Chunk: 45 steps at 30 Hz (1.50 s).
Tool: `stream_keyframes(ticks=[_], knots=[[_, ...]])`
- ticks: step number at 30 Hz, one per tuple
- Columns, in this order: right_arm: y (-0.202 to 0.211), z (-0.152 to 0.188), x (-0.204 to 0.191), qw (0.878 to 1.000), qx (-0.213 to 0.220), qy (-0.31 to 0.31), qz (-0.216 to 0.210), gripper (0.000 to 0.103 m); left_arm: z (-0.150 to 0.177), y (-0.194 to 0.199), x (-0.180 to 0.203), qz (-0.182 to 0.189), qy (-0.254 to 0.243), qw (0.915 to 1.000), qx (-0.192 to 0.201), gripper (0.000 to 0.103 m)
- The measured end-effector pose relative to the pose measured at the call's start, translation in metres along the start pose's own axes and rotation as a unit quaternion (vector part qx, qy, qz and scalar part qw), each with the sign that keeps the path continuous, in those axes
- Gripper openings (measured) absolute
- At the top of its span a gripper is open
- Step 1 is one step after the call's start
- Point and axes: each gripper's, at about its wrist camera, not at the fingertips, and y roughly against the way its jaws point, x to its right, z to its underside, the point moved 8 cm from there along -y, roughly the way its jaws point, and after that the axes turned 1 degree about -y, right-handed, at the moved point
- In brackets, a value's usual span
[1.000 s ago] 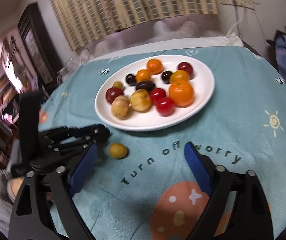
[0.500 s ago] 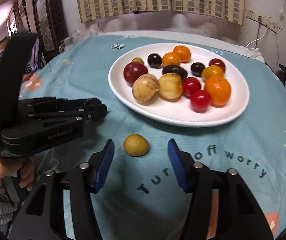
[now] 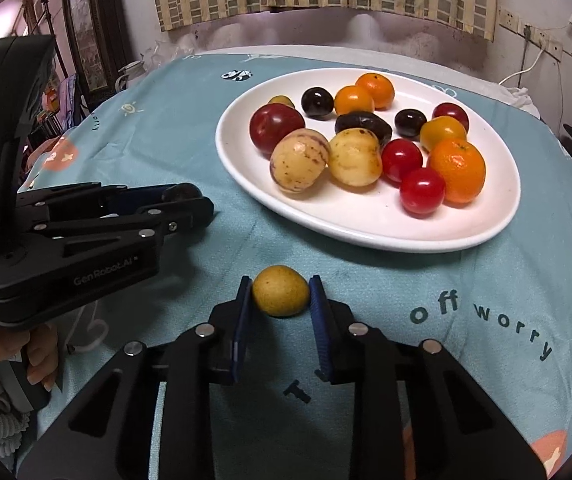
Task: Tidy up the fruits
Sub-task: 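Lower the plum and pear onto the white plate and open both grippers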
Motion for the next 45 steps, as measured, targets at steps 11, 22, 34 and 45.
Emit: stream_keyframes(ticks=[11, 22, 34, 45], knots=[[0.077, 0.001, 0.029, 0.996, 0.074, -0.042, -0.009, 0.028, 0.001, 0.039, 0.012, 0.007, -0.006, 0.9993, 0.036, 0.032], [0.104, -0.069, 0.081, 0.989, 0.12, -0.081, -0.006, 0.029, -0.103, 0.068, 0.029, 0.002, -0.03, 0.9959, 0.085, 0.032], [-0.005, -0.112, 0.114, 0.991, 0.049, -0.126, -0.004, 0.032, -0.111, -0.039, 0.042, 0.032, -0.02, 0.9991, 0.021, 0.034], [0.068, -0.11, 0.104, 0.98, 0.124, -0.155, -0.029, 0.064, -0.103, 0.019, 0.033, 0.029, 0.01, 0.9972, 0.068, 0.077]])
